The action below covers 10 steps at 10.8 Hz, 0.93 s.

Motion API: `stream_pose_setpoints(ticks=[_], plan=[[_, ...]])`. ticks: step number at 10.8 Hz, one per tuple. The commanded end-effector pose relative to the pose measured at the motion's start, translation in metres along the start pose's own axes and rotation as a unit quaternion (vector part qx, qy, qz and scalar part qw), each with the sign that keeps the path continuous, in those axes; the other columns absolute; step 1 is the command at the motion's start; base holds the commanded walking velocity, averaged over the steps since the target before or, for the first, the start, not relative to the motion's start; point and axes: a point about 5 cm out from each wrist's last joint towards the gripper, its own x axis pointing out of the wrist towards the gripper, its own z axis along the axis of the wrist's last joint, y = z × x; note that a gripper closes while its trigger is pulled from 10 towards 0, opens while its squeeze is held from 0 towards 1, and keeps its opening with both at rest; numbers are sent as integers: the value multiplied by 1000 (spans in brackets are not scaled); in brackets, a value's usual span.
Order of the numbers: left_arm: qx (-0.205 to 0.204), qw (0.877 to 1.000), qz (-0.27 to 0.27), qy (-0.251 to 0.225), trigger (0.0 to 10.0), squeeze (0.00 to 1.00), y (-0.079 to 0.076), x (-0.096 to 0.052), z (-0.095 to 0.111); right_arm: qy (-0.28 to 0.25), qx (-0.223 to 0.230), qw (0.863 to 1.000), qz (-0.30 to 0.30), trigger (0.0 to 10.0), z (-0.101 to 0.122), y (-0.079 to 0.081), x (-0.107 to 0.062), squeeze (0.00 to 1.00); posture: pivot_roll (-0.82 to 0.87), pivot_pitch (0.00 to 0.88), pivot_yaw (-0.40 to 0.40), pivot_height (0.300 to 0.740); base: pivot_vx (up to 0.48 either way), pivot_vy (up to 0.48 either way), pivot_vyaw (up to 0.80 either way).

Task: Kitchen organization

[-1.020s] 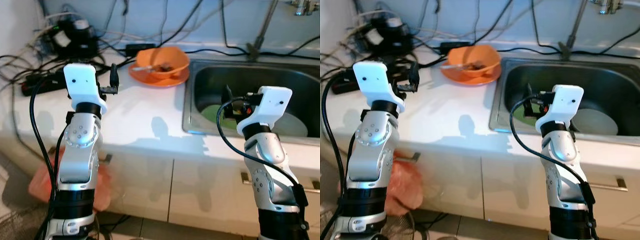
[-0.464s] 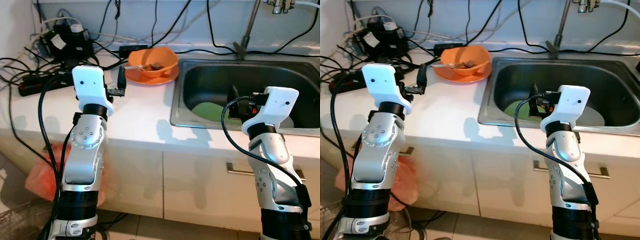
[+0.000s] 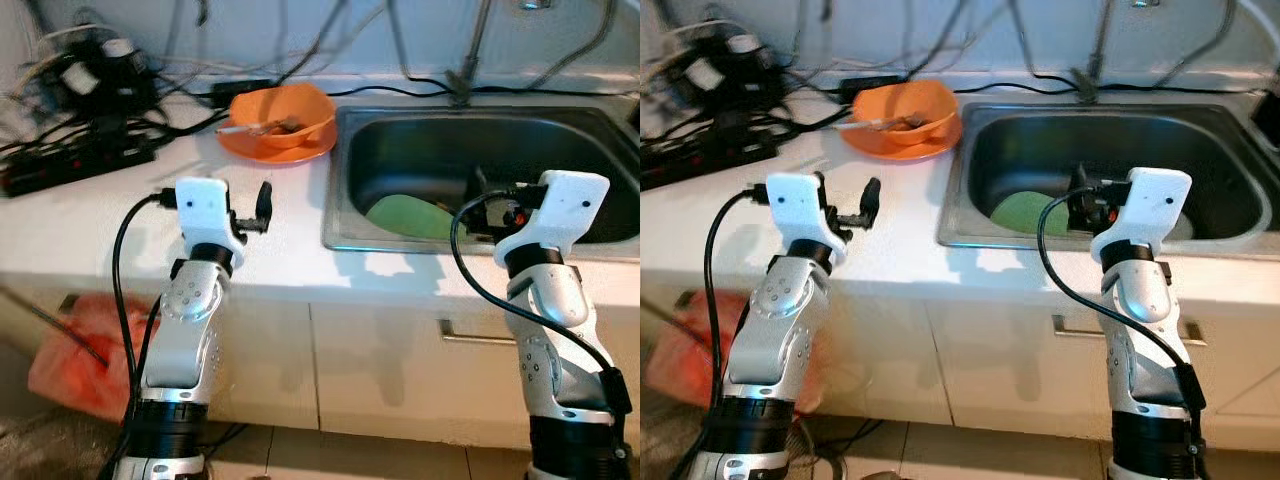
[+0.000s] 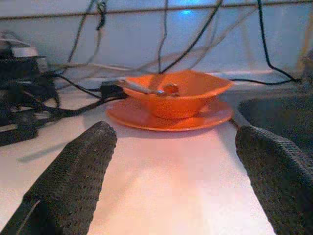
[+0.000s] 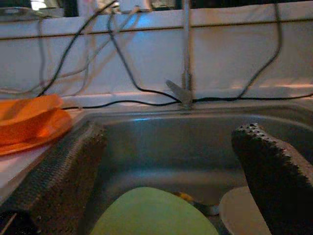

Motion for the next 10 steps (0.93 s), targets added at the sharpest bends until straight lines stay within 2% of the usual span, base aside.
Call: stream_pose_setpoints(ticks=[1,4,6,8,9,10], plan=[[1,1000,0,-9,10000,0,2,0,3,-4,1,1000,0,10000,2,0,4,0,72,0,58,740,0,0,0],[-5,1000,-9,-6,10000,0,3,2,2,2,-2,1000,8,10000,-1,0,4,0,73,0,68,740,0,0,-735],[-13,999,-29,2,10000,0,-3,2,-1,-3,-21,1000,16,10000,0,-8,6,0,68,0,75,740,0,0,-725],[-20,999,-28,2,10000,0,-3,3,-1,-11,-32,999,13,10000,5,-14,12,0,70,0,79,740,0,0,0],[-14,1000,-17,-5,10000,0,1,3,2,-11,-35,999,30,10000,6,-11,13,0,71,0,81,740,0,0,0],[-1,1000,16,-6,10000,0,13,5,4,-6,-35,998,59,10000,5,-5,12,0,72,0,84,740,0,0,0]])
